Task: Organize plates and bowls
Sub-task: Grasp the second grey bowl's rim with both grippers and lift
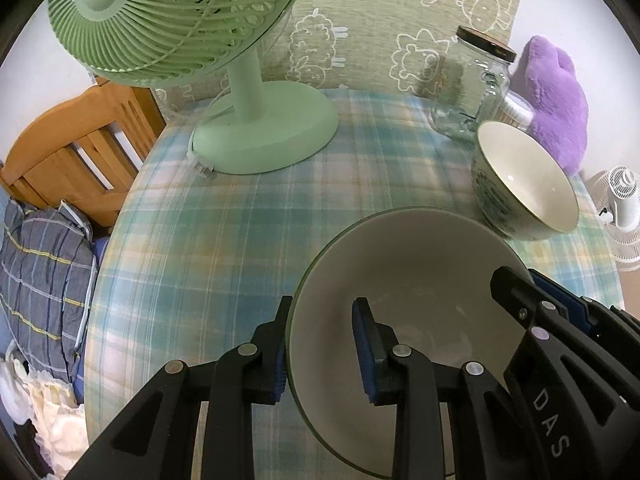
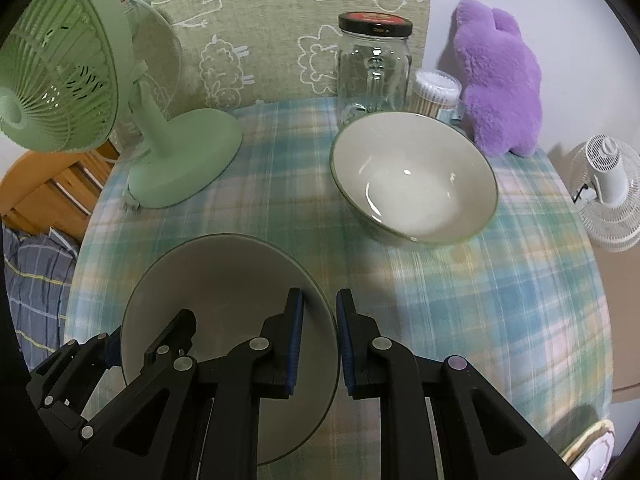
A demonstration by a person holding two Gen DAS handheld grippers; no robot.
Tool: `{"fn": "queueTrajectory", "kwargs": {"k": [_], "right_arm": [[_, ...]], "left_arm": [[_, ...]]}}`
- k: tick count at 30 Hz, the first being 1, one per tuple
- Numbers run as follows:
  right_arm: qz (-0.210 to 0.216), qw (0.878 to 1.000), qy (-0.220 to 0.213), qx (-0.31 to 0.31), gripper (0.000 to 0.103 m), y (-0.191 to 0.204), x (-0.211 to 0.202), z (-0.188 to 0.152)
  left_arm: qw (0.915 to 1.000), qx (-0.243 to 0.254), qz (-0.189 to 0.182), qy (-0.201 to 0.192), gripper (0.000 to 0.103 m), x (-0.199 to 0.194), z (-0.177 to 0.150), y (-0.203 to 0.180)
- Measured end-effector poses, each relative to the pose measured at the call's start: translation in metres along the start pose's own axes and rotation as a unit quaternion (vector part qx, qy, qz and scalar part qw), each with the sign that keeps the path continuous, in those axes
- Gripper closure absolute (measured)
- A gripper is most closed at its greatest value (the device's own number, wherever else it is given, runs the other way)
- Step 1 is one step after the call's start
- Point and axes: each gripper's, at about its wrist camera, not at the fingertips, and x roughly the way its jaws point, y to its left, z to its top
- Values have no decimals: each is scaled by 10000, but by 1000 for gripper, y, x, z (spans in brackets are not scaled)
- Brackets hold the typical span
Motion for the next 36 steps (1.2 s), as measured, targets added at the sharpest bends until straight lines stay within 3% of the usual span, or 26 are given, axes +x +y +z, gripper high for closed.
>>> {"fn": "queueTrajectory", "kwargs": {"k": [36], "right_arm": [[14, 9989, -375, 289, 83, -42, -149, -68]], "left_arm": [[9985, 110, -83, -522, 75, -136, -65, -42]]}}
